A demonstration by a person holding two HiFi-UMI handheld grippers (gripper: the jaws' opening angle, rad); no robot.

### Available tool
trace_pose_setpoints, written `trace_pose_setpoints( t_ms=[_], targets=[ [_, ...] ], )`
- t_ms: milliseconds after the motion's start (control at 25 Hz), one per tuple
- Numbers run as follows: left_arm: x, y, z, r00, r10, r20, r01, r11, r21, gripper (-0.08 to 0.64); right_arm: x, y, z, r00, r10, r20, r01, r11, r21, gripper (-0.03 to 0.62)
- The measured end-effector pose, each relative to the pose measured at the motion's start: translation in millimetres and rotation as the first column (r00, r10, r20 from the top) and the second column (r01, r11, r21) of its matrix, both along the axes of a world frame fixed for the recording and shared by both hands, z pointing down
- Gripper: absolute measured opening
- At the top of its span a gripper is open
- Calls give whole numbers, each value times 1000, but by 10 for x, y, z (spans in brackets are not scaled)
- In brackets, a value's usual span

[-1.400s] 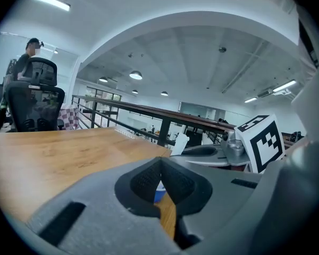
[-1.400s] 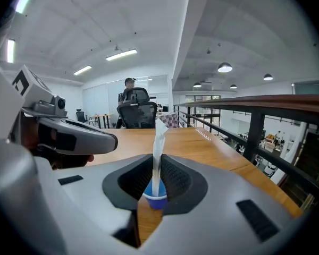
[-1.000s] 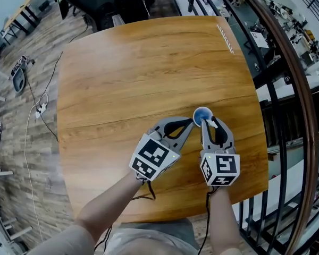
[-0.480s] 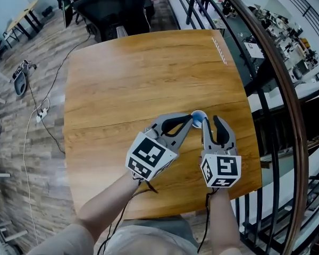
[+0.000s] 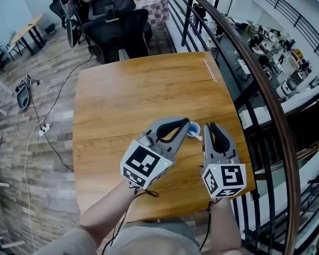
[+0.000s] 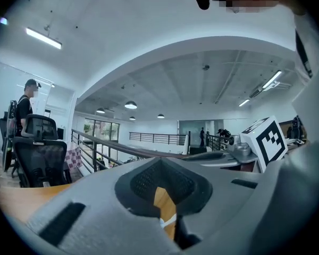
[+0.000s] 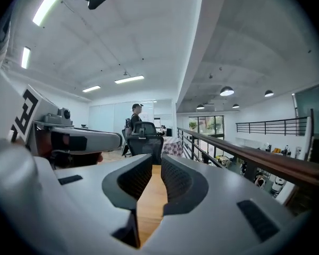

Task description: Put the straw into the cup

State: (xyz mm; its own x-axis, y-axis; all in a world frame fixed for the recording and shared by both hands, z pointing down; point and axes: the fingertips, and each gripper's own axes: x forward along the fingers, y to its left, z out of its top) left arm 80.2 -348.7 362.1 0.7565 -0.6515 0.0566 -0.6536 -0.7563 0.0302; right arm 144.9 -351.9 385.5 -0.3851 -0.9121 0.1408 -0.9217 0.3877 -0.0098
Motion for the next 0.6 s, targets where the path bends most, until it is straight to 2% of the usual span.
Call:
trace_pose_setpoints(
  t_ms=[120,320,480,600],
  targets=[
    [-35,117,-190,1000,-5,-18,6,999,36,14,-16,172,-227,1000,-21,2,21,999,33,55],
    [-201,303,-361,997,-48,-60,51,997,55,12,-79,487,-470,998,-62,20,61,996,60,43],
    [-340,454,-345,994,-105,-33,107,991,83,12,-161,686,-493,995,-88,43,86,995,47,41],
    [-430,592,-339,988,-139,-70,146,985,97,14,-217,817,-445,994,-108,35,106,993,53,41]
  ],
)
